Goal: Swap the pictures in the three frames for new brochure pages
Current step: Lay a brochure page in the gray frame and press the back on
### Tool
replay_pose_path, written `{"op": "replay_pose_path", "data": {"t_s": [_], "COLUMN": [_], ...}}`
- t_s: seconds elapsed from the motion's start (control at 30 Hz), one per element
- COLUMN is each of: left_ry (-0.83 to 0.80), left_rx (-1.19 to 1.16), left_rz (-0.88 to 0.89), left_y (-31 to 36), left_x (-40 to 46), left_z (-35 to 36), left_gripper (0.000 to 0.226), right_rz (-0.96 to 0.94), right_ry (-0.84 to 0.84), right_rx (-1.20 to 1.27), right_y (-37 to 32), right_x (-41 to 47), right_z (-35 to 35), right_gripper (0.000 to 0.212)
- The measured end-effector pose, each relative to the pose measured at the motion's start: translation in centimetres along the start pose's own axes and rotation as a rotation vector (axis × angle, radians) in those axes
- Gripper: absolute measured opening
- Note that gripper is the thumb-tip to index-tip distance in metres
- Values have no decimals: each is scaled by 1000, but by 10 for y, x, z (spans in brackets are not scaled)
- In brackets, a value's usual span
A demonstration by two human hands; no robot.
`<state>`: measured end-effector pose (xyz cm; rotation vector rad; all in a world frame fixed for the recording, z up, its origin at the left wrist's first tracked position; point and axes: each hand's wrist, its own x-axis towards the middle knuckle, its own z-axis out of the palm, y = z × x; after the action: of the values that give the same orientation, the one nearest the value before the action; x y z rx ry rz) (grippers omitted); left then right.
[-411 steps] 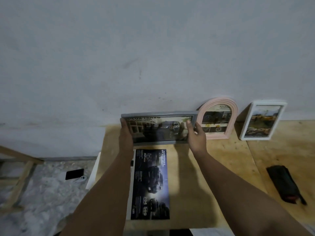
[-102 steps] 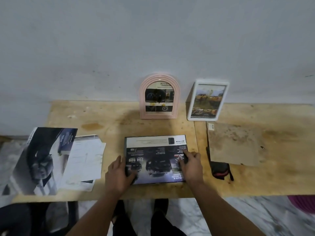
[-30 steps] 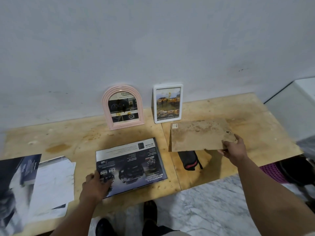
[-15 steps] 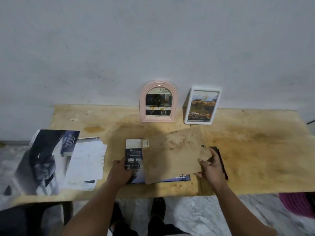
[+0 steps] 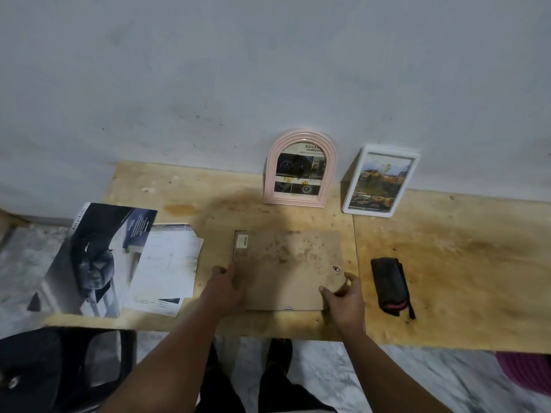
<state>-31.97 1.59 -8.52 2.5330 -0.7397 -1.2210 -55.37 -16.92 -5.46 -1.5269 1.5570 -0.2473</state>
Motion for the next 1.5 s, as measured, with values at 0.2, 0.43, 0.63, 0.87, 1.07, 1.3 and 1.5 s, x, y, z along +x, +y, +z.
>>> {"op": "replay_pose_path", "data": {"t_s": [0.2,0.43,0.63,0.87,1.07,1.3,1.5], "left_ry": [9,25,24,186,44,109,102], "left_rx": [77,69,144,365,468,452,438], "left_rz": [-8,-16,4,204,274,293,298], "left_y": [1,4,9,41,54,40,35], "left_x": [-1,-4,-8,11,52,55,57], "left_z": [4,4,1,-18,-14,-1,1], "left_gripper": [89,87,88,93,91,92,93], "right_rz": [12,49,156,-403,-414,-422,-457], "right_ry": [-77,-80,-108,-331,-486,-494,-470], "right_rx": [-310,-477,-646,-844,-1032,-1045,-989], "right_y": [-5,-7,-27,-71,-62,-50,-46], "right_x": [7,14,22,59,70,73,72], "right_z": [0,5,2,24,47,51,48], "right_gripper": [74,76,72,95,102,104,103]}}
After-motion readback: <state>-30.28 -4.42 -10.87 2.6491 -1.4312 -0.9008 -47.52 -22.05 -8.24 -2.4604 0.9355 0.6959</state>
